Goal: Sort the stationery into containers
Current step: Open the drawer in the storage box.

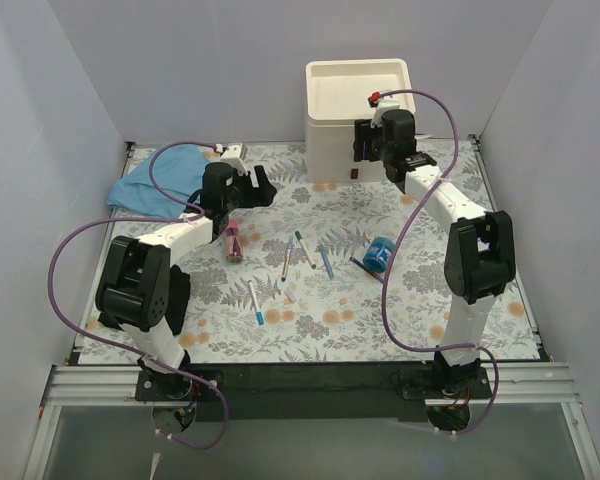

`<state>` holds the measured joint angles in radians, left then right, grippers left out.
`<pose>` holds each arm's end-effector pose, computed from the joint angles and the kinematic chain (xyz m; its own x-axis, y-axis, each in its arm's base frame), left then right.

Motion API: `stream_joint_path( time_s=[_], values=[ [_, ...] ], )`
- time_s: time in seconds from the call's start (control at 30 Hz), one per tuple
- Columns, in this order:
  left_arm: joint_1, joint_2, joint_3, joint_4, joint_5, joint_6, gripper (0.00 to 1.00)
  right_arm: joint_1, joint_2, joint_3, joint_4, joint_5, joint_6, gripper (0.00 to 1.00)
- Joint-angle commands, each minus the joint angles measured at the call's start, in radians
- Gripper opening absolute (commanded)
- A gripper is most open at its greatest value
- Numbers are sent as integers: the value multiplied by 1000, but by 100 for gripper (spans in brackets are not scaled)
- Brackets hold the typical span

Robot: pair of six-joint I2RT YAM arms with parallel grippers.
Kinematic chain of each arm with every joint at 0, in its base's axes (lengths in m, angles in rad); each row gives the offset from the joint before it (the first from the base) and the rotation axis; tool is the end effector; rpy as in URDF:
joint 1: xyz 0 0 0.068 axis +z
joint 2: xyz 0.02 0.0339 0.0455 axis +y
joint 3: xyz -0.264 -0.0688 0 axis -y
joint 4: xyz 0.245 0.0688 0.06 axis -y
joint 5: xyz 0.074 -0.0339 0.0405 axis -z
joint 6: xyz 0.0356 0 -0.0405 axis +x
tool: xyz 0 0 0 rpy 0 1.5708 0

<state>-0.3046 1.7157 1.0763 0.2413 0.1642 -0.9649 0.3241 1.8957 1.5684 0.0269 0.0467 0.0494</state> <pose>0.3714 -0.1229 0.2344 -0.5720 -0.6702 -0.4729 -0.0536 0.6058 -0.7938 0.4368 0.1450 0.3093 -0.2938 -0.0467 -0.9547 -0.2617 0.9646 0.0334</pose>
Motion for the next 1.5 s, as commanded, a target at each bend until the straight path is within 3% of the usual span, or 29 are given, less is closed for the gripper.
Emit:
stream_joint_path(
  time_s=[0.0, 0.6, 0.7, 0.8, 0.83, 0.87, 1.47],
  values=[
    [-1, -90, -42, 72, -9, 14, 75, 20, 28, 96, 42, 173, 6, 66],
    [19, -45, -29, 87, -5, 31, 75, 46, 171, 265, 36, 225, -20, 66],
    [22, -39, -24, 90, -9, 31, 75, 44, 167, 257, 36, 232, -23, 54],
    [25, -34, -24, 89, -5, 19, 75, 44, 154, 242, 36, 231, -23, 35],
    [25, -33, -23, 90, 3, 15, 75, 46, 145, 236, 34, 232, -26, 9],
    [27, -33, -24, 90, 8, 12, 75, 47, 138, 229, 33, 239, -28, 2],
    [32, -45, -82, 158, 43, -6, 75, 102, -136, -77, -18, 246, -45, 1]
  ],
)
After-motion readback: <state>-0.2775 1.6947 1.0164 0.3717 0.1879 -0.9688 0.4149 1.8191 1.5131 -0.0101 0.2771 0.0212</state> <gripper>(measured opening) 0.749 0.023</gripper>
